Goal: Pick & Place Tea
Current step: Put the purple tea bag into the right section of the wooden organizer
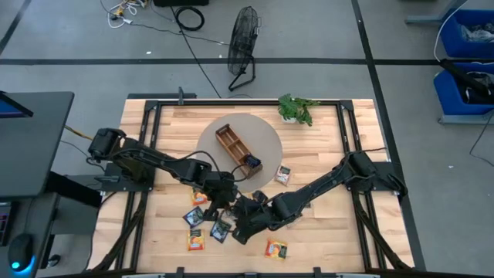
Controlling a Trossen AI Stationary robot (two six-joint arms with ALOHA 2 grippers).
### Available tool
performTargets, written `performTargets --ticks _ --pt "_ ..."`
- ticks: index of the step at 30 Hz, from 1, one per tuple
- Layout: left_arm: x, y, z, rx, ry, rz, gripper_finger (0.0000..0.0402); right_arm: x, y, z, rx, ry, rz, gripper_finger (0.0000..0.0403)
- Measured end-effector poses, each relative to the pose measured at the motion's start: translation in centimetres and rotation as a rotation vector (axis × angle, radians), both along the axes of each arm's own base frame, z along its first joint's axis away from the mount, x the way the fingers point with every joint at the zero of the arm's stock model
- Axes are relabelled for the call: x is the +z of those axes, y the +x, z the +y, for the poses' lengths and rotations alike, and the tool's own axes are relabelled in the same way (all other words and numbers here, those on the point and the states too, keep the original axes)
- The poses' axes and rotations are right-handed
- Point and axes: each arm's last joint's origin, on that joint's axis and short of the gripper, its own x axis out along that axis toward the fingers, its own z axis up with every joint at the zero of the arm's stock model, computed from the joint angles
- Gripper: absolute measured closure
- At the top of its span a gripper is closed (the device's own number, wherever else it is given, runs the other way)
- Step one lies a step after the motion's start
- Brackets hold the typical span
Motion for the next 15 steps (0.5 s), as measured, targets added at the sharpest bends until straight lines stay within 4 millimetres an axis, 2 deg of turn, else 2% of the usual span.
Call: performTargets --ticks 6,11,15 --pt "0.0 -0.4 -0.2 -0.026 0.015 0.022 0.0401 0.1 0.7 -1.1 0.007 0.035 -0.006 0.0152" --pt "-0.4 -1.2 -0.5 -0.068 0.073 0.083 0.0401 1.1 0.7 -1.1 0.048 0.013 -0.051 0.0154" --pt "0.0 -1.2 -0.5 -0.070 0.068 0.057 0.0401 1.3 0.8 -1.5 0.049 0.023 -0.040 0.0161"
